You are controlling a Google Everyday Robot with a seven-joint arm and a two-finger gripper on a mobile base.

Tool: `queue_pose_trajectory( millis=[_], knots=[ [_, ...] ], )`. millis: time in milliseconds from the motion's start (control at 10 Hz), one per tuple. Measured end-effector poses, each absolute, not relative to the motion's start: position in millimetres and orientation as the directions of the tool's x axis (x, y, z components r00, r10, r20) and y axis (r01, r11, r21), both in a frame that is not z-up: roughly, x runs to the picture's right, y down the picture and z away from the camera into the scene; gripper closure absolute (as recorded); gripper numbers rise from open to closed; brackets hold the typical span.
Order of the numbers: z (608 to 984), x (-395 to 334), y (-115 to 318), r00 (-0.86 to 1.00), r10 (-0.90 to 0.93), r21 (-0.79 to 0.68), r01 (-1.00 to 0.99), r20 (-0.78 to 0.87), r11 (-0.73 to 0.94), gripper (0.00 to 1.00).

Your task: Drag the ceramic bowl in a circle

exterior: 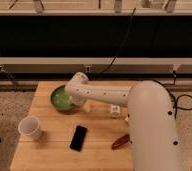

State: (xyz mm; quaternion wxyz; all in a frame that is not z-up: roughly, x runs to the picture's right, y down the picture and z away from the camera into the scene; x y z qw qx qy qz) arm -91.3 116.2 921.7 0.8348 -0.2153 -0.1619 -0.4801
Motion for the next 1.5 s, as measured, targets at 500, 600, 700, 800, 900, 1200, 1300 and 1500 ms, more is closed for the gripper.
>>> queue_pose_trajectory(
  millis=[500, 600, 700, 800, 900, 1200, 1300, 1500],
  knots=[
    [923.6, -93.1, 117.1, 0.477, -0.738, -0.199, 0.877, 0.477, 0.437, 0.2],
    [923.9, -92.2, 117.1, 0.476, -0.739, -0.198, 0.877, 0.476, 0.437, 0.2],
    [924.2, -91.7, 117.0, 0.475, -0.74, -0.198, 0.878, 0.475, 0.436, 0.2],
    [924.4, -92.2, 116.9, 0.474, -0.742, -0.198, 0.879, 0.474, 0.434, 0.2],
    [924.5, -93.8, 117.0, 0.471, -0.744, -0.196, 0.88, 0.475, 0.432, 0.2],
    [925.4, -93.3, 116.8, 0.464, -0.746, -0.189, 0.884, 0.478, 0.429, 0.2],
    [925.8, -93.5, 117.2, 0.462, -0.746, -0.187, 0.884, 0.479, 0.428, 0.2],
    [926.6, -93.5, 118.1, 0.458, -0.748, -0.184, 0.887, 0.481, 0.425, 0.2]
  ],
)
